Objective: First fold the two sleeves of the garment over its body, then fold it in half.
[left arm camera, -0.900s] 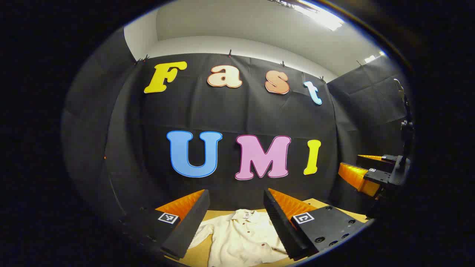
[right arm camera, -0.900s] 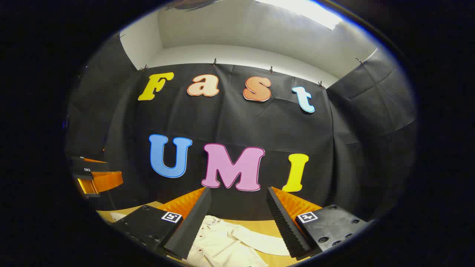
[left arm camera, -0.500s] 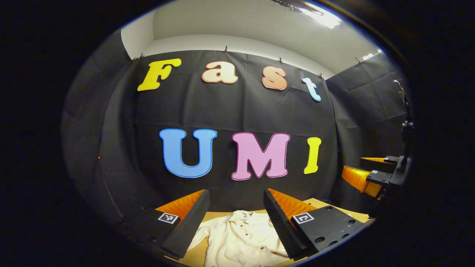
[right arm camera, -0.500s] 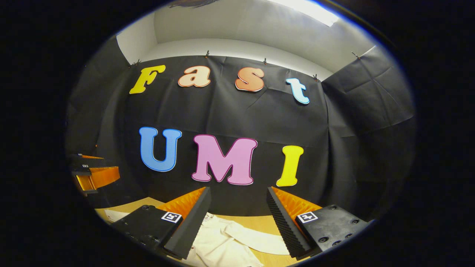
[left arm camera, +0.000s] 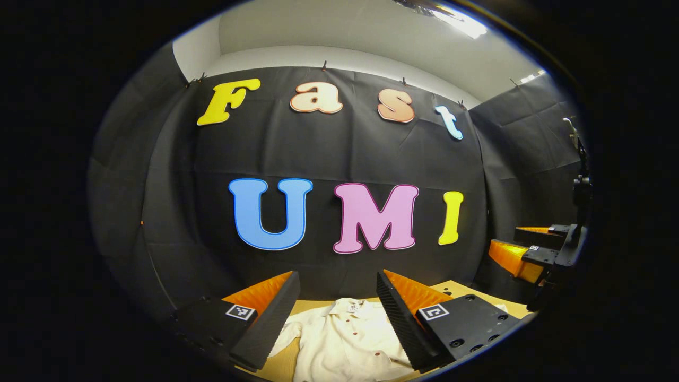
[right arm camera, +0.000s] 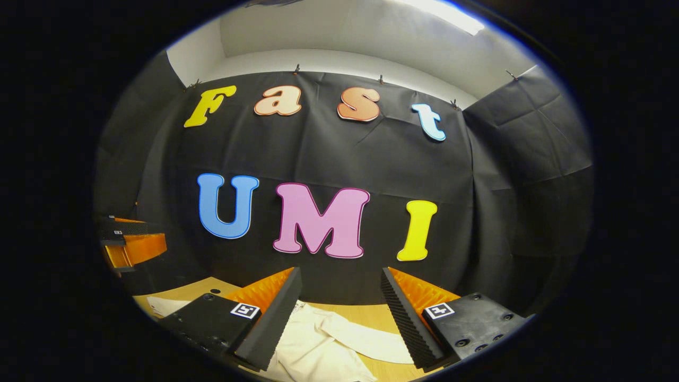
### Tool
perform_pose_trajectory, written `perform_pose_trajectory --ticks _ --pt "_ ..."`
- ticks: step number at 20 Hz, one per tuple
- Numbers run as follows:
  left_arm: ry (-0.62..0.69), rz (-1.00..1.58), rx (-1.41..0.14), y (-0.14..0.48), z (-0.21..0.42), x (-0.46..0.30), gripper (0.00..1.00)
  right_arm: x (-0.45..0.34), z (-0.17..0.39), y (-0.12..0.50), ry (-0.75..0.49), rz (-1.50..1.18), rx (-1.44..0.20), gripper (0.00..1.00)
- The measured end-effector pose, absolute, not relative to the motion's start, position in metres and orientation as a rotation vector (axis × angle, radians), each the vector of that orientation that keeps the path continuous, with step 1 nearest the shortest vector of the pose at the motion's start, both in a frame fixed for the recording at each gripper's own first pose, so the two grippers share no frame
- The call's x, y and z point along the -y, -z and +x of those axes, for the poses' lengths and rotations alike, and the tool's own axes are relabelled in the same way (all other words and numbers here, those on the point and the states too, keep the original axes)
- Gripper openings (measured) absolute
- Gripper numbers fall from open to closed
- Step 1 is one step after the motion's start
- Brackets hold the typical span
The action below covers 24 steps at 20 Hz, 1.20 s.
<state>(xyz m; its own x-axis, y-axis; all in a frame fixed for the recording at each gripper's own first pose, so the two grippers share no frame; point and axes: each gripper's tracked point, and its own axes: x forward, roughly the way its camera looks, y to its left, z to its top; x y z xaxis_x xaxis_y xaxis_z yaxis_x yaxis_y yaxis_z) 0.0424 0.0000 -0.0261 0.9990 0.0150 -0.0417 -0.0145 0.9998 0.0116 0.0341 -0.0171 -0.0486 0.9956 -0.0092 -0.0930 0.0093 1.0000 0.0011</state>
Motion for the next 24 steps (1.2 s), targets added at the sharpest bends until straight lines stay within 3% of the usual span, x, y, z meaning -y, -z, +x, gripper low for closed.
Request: perform_pose_trajectory --ticks 10,24 --pt "-0.034 0.044 -0.069 0.036 0.046 0.002 0.96 0.07 0.064 0.126 0.093 -0.011 -0.307 0.96" --pt "-0.098 0.075 -0.168 0.064 0.076 0.033 0.96 0.243 0.058 0.328 0.327 0.024 -0.855 0.97"
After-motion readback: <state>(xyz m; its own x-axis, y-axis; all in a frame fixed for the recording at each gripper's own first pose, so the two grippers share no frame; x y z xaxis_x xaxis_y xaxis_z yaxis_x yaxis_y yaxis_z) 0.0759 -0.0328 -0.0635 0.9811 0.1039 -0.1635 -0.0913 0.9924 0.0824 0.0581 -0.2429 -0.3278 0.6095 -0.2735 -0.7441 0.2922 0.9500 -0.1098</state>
